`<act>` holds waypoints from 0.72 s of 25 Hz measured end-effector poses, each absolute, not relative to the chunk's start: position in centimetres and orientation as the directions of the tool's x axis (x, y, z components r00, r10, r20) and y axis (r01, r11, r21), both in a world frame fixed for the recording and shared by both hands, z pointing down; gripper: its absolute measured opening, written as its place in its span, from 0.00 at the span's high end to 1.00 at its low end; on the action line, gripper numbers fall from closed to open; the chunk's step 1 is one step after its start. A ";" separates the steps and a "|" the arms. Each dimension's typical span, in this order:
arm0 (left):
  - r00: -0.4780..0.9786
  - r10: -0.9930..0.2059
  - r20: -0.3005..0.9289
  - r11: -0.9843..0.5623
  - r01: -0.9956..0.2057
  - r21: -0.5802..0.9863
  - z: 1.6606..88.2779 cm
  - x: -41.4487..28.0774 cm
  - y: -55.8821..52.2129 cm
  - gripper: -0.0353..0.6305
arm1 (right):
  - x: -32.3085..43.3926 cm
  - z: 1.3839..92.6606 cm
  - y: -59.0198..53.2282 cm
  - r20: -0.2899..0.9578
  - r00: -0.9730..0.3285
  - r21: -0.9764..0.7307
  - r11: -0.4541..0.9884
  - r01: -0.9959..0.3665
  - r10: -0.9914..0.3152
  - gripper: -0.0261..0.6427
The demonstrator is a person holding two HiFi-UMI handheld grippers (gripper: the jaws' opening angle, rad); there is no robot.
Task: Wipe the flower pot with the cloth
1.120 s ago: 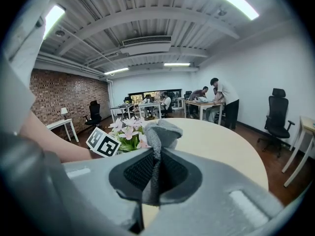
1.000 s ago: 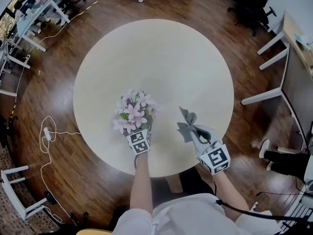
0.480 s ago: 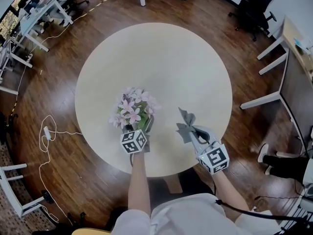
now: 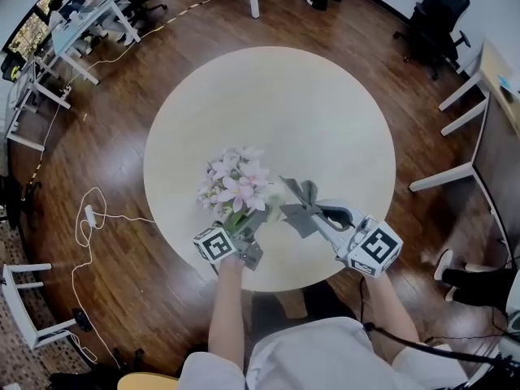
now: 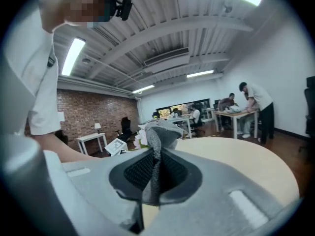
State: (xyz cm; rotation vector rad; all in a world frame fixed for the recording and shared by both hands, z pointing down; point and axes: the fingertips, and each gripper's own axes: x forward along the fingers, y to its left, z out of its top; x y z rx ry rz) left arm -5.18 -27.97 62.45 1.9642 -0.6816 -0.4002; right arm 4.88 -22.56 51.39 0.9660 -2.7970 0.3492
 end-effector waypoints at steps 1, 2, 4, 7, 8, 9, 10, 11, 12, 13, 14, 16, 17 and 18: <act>0.804 -0.594 -0.014 -0.373 -0.260 0.891 61.5 -5.1 -27.4 0.06 | 3.7 50.1 -22.6 0.204 -0.810 -0.161 0.798 -0.582 -0.550 0.95; 0.819 -0.573 -0.042 -0.385 -0.224 0.895 60.4 -5.0 -26.8 0.06 | 2.5 49.1 -22.7 0.190 -0.835 -0.154 0.825 -0.544 -0.516 0.95; 0.844 -0.525 -0.107 -0.410 -0.141 0.901 57.9 -4.9 -25.4 0.06 | 0.0 47.8 -22.8 0.188 -0.876 -0.139 0.871 -0.471 -0.443 0.95; 0.870 -0.448 -0.205 -0.461 -0.029 0.887 54.4 -4.7 -23.1 0.06 | -3.1 46.5 -21.9 0.214 -0.923 -0.088 0.935 -0.344 -0.319 0.95; 0.875 -0.427 -0.228 -0.476 -0.003 0.879 53.5 -4.6 -22.5 0.06 | -3.8 45.9 -21.4 0.224 -0.931 -0.063 0.949 -0.309 -0.289 0.95; 0.878 -0.410 -0.249 -0.490 0.018 0.872 52.6 -4.7 -21.9 0.06 | -4.2 45.3 -21.0 0.230 -0.935 -0.038 0.957 -0.287 -0.271 0.95; 0.880 -0.393 -0.268 -0.503 0.039 0.863 51.9 -4.8 -21.5 0.06 | -4.6 44.7 -20.9 0.231 -0.936 -0.016 0.960 -0.278 -0.267 0.95; 0.880 -0.376 -0.289 -0.518 0.059 0.853 51.2 -5.0 -21.0 0.06 | -4.9 44.2 -20.9 0.228 -0.934 0.003 0.960 -0.281 -0.274 0.95; 0.880 -0.358 -0.313 -0.534 0.082 0.842 50.5 -5.4 -20.6 0.06 | -5.2 43.7 -21.2 0.220 -0.932 0.017 0.956 -0.293 -0.289 0.95; 0.877 -0.342 -0.338 -0.547 0.107 0.830 49.7 -5.8 -20.1 0.06 | -5.6 43.4 -21.6 0.208 -0.928 0.024 0.950 -0.311 -0.309 0.95; 0.871 -0.330 -0.364 -0.558 0.131 0.820 49.0 -6.2 -19.7 0.07 | -5.8 43.1 -22.1 0.194 -0.924 0.022 0.943 -0.332 -0.330 0.95; 0.854 -0.322 -0.408 -0.568 0.171 0.805 47.7 -7.0 -19.1 0.07 | -6.0 42.7 -22.8 0.163 -0.918 -0.005 0.930 -0.367 -0.361 0.95; 0.846 -0.322 -0.425 -0.570 0.185 0.800 47.2 -7.4 -18.9 0.07 | -6.2 42.4 -23.0 0.146 -0.918 -0.026 0.926 -0.376 -0.369 0.95; 0.839 -0.322 -0.439 -0.574 0.196 0.795 46.8 -7.9 -18.8 0.07 | -6.4 42.1 -23.1 0.126 -0.920 -0.054 0.923 -0.381 -0.372 0.95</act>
